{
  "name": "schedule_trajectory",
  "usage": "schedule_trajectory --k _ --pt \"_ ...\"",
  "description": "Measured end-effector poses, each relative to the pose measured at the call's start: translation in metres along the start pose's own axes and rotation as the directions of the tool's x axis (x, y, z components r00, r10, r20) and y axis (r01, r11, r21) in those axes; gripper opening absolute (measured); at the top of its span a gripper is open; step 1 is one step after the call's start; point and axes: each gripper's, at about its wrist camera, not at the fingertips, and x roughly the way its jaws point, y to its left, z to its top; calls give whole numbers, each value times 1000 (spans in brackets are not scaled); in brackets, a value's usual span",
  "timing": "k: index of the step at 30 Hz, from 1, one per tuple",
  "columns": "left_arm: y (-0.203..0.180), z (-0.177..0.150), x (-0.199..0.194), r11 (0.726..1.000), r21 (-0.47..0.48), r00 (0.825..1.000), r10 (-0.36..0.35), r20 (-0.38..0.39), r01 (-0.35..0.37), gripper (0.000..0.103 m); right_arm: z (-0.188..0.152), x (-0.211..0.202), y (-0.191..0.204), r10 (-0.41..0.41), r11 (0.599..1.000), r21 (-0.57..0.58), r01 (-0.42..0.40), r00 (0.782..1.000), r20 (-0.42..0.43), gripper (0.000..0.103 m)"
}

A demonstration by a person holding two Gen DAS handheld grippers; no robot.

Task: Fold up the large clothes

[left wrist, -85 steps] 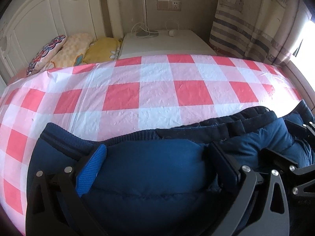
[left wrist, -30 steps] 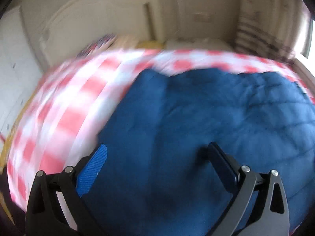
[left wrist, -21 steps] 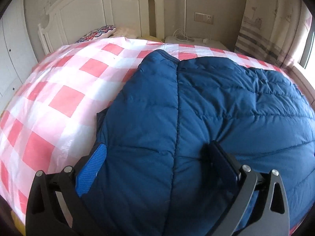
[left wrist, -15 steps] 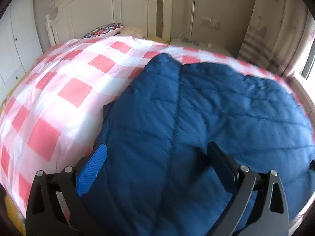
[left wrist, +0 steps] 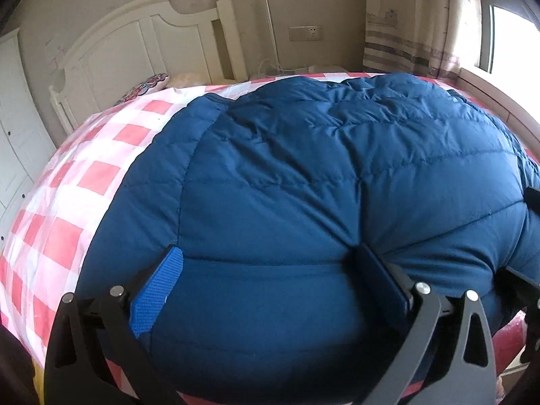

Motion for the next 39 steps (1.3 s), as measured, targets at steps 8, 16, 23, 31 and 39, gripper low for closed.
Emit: schedule_trajectory --k 8,16,23,31,39 --pt "6 -1 4 1000 -3 1000 -24 5 24 101 -14 -41 -54 -65 988 142 60 997 33 98" --pt "5 -1 4 1000 -4 1000 -26 4 26 101 -60 -62 -115 -39 944 328 32 999 14 98" --pt "6 -1 4 1000 -6 1000 -28 7 28 101 -107 -108 -145 107 715 669 -203 977 183 98" --pt "6 -1 4 1000 -6 1000 -29 7 29 101 -103 -71 -112 200 704 663 -253 967 158 96" --pt "6 -1 4 1000 4 1000 -29 3 29 101 -68 -31 -104 79 668 734 -124 992 96 99"
